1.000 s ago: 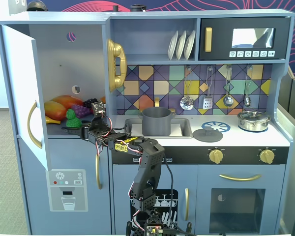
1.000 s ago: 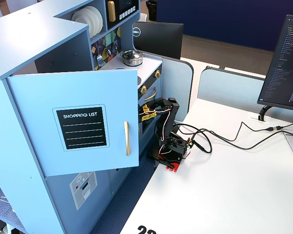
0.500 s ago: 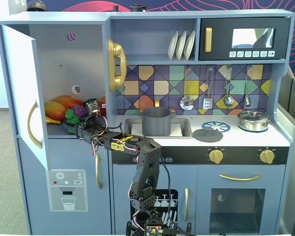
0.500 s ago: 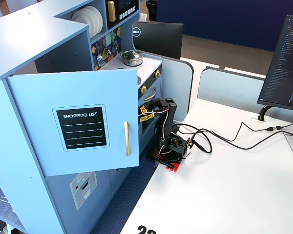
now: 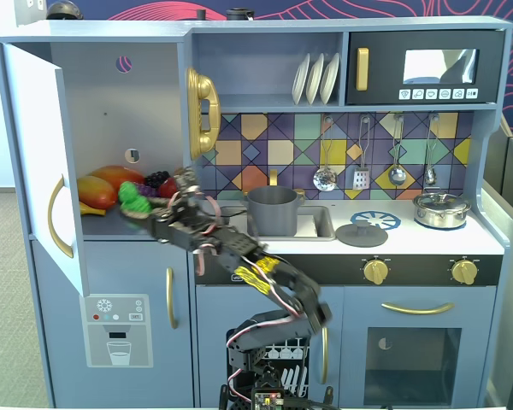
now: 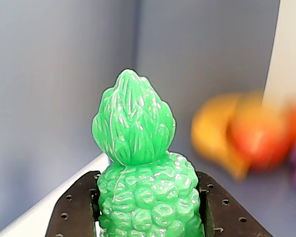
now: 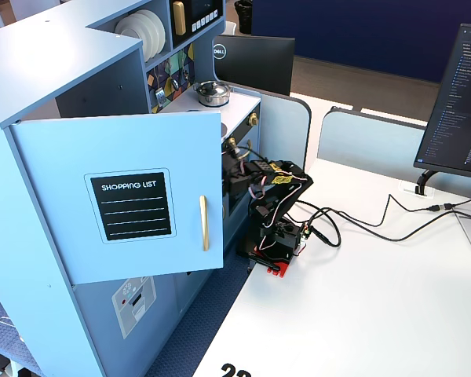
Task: Pick up the green pineapple from the left cabinet and place it in the gray recipient
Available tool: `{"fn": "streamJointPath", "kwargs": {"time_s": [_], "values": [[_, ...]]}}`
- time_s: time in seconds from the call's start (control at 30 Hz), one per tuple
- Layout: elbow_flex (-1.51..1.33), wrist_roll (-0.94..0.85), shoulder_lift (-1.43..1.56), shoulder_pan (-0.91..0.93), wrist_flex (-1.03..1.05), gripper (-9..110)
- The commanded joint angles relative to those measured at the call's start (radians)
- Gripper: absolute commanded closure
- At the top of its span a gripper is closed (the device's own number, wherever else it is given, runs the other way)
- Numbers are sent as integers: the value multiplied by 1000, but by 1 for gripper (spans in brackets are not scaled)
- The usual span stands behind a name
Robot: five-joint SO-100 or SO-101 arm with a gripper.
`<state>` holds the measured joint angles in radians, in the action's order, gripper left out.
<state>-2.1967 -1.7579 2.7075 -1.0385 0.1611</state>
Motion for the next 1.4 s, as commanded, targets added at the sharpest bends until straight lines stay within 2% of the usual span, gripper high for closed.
{"fn": "streamJointPath", "kwargs": {"time_s": [0.0,0.23,0.5,0.63,0.9,1.07,1.37], "values": [[43,-31,187,60,41,102],[198,83,262,387,130,102],[238,311,92,838,-67,102],[279,348,-72,986,-123,102],[379,322,-370,1106,-98,102],[469,299,-505,1146,31,102],[522,230,-592,1120,143,101]]}}
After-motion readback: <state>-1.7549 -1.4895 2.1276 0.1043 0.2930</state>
